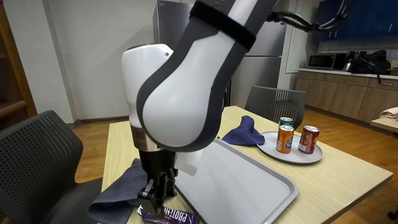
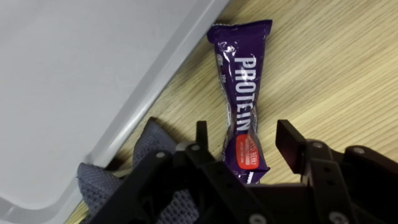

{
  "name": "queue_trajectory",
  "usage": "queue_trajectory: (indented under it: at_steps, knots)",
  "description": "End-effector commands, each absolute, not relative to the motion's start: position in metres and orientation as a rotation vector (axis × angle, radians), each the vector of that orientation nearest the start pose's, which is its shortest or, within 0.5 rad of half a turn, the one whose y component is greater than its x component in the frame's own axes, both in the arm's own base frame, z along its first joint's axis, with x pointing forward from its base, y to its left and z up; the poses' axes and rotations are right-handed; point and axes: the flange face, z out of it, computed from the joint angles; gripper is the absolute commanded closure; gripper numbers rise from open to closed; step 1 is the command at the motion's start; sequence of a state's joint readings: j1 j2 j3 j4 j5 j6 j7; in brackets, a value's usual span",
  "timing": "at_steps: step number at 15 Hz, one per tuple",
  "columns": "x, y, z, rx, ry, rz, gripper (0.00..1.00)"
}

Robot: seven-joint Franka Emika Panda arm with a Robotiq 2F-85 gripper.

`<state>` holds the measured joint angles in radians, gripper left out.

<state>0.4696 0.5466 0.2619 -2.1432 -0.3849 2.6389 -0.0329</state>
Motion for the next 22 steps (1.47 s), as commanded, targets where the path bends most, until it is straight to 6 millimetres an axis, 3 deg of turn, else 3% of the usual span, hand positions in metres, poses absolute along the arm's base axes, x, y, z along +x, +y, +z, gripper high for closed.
queue_trajectory:
  at_steps: [1,2,3,11,22]
  knots:
    - [0.411,0.370,0.183,-2.820,-1.612,-0.074,0.08]
    - [0.416,0.364,0.189,-2.844,-1.581,-0.088,0.01]
    - [0.422,0.355,0.194,-2.877,-1.538,-0.089,0.00]
    - [0.442,0.265,0.231,-3.177,-1.148,-0.024,0.00]
    - [0.444,0.145,0.247,-3.400,-0.514,-0.029,0.00]
